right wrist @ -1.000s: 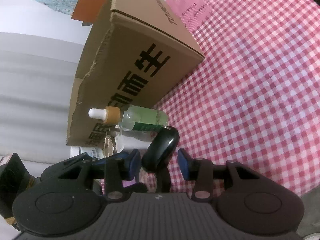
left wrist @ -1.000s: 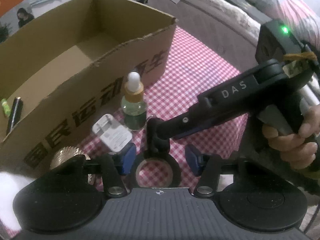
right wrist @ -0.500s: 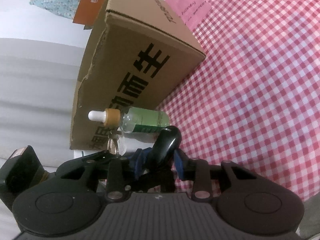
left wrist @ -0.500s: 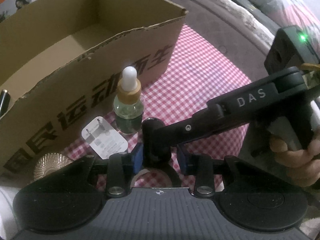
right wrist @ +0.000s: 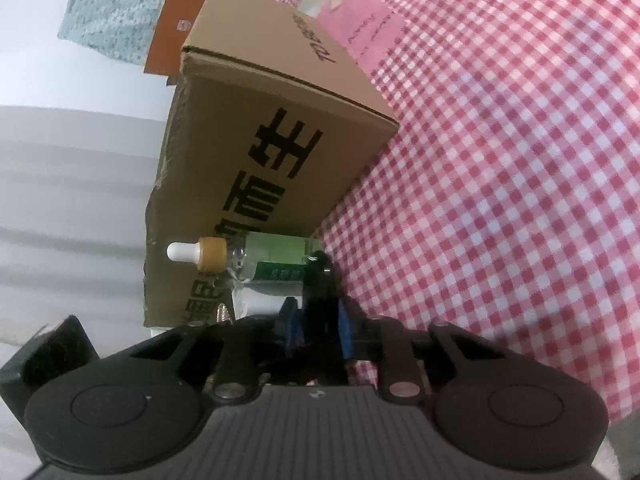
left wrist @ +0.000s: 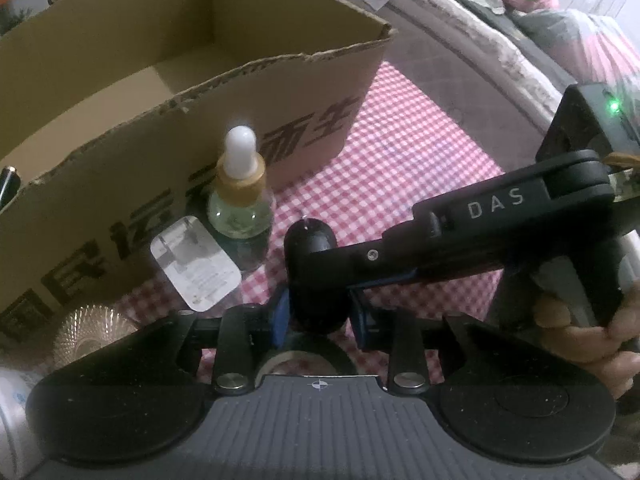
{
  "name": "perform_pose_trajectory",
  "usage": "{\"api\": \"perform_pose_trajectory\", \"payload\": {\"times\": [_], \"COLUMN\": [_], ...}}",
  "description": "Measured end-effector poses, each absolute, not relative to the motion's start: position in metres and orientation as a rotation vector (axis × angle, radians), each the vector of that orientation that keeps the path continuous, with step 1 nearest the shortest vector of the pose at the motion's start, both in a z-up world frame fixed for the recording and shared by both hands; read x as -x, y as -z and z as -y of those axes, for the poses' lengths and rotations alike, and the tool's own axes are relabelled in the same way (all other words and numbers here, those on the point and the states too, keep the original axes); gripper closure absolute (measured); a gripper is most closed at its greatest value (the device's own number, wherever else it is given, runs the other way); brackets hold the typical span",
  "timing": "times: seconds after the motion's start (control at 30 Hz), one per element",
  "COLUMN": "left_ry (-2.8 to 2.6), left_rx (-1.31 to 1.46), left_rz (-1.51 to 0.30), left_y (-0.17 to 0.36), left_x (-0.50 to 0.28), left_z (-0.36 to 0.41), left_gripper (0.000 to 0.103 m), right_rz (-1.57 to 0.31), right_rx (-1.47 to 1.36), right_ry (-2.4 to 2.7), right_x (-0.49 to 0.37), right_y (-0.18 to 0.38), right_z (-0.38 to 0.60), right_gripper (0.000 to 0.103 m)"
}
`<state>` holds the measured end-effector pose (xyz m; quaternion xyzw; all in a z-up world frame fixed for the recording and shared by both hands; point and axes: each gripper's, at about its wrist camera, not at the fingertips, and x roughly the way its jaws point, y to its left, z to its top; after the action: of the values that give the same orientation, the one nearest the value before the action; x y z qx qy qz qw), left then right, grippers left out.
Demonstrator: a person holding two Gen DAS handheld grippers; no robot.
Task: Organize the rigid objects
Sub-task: 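Grasp the black oval key fob with the right tool, then lower the black key fob into the box and open the right tool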
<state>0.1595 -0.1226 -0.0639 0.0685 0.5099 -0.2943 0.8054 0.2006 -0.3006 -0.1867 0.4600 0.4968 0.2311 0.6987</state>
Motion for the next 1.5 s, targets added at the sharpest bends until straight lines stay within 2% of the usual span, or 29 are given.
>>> {"api": "perform_pose_trajectory", "payload": {"times": [0.3, 0.53, 0.7, 0.87, 1.07, 1.27, 1.5], "left_ry": [0.662, 0.624, 0.527, 0.425, 0.340, 0.318, 0.321], "left_rx": [-0.138, -0.140, -0.119, -0.060, 0.003, -0.003, 0.001], "left_rz": [-1.001, -0.805, -0.725, -0.789, -0.934, -1.006, -0.958], "left_y": [0.032, -0.033, -0.077, -0.080, -0.045, -0.027, -0.034], "left_x": [-0.134, -0.108, -0.118, -0.153, -0.202, -0.215, -0.207], "left_z": [0.121, 0.099, 0.059, 0.021, -0.010, -0.026, -0.034], "left_gripper": [0.073, 0.073, 0.073, 0.073, 0.073, 0.072, 0.058], "right_rz": [-1.015, -0.855, -0.789, -0.897, -1.107, -1.260, -1.329], "right_rx": [-0.955, -0.784, -0.668, -0.614, -0.535, -0.483, -0.420], "right_ry": [-0.509, -0.589, -0.735, -0.859, -0.864, -0.826, -0.781], "right_x": [-0.168, -0.143, -0.169, -0.229, -0.291, -0.324, -0.347], "right_y": [0.157, 0.079, 0.024, 0.003, 0.029, 0.055, 0.068], "right_z": [0.314, 0.301, 0.270, 0.224, 0.161, 0.128, 0.108], "right_gripper": [0.083, 0.083, 0.083, 0.083, 0.083, 0.083, 0.084]}}
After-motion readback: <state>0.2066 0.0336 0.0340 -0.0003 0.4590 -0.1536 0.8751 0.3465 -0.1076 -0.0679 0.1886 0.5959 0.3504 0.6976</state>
